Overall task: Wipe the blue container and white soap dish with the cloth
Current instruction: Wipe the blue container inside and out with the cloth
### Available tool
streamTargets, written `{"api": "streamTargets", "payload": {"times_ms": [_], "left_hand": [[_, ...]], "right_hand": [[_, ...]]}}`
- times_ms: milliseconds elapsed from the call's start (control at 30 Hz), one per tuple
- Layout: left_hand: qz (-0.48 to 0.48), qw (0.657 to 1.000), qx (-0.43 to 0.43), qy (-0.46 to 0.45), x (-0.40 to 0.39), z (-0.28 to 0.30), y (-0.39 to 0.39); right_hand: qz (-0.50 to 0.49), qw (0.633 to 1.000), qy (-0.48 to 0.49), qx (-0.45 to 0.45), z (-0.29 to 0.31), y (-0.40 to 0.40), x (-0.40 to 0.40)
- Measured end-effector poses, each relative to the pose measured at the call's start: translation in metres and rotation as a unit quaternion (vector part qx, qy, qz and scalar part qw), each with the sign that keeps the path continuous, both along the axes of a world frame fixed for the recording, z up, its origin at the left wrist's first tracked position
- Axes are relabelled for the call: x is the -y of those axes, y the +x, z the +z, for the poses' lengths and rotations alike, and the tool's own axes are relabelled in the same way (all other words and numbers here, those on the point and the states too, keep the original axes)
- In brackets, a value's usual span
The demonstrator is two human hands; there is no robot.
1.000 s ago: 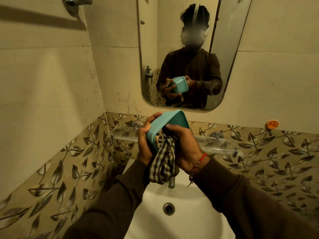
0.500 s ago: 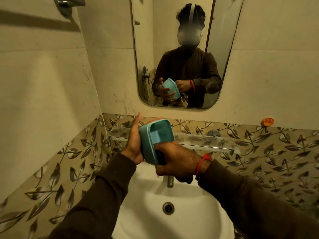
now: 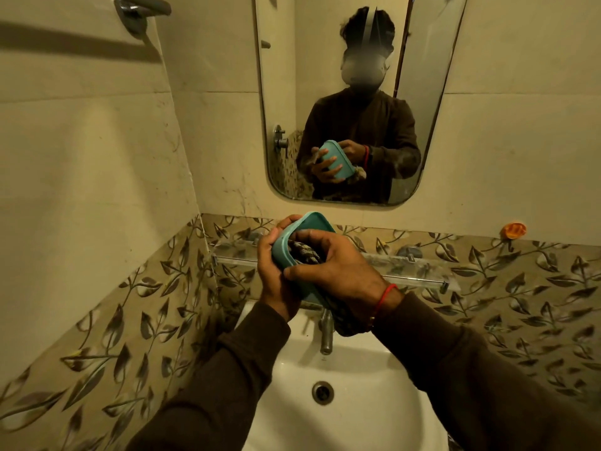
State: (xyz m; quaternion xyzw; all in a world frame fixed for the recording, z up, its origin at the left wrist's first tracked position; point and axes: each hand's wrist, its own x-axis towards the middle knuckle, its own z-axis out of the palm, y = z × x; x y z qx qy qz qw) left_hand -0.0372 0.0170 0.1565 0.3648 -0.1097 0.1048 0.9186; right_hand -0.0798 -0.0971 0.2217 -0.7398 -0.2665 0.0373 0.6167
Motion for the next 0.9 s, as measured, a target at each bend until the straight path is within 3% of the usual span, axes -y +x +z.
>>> {"api": "streamTargets", "payload": {"times_ms": [200, 367, 500, 567, 667, 800, 900], "left_hand": [[0.016, 0.999, 0.027, 0.024, -0.002, -0.017, 0.002], [-0.066, 0.993, -0.103, 0.002, -0.01, -0.026, 0.001], [-0.164, 0.971, -0.175, 0.015, -0.022, -0.021, 0.005], [-0.21, 0.962, -0.175, 0.012, -0.023, -0.018, 0.004], [-0.242, 0.955, -0.168, 0.029, -0.018, -0.021, 0.002], [-0.289, 0.933, -0.209, 0.059, -0.006, -0.024, -0.008], [-0.259, 0.933, -0.239, 0.075, -0.006, -0.018, -0.007]], "right_hand": [[0.014, 1.0, -0.024, 0.005, -0.008, -0.001, 0.006], [0.041, 0.995, -0.088, -0.003, -0.007, 0.004, 0.011], [0.032, 0.999, -0.005, -0.014, 0.001, 0.014, 0.024], [0.007, 0.996, -0.065, 0.055, 0.007, 0.019, 0.028], [-0.008, 0.933, -0.262, 0.246, 0.014, 0.024, 0.026], [0.013, 0.791, -0.423, 0.442, 0.017, 0.027, 0.024], [0.004, 0.697, -0.502, 0.511, 0.017, 0.031, 0.022]]}}
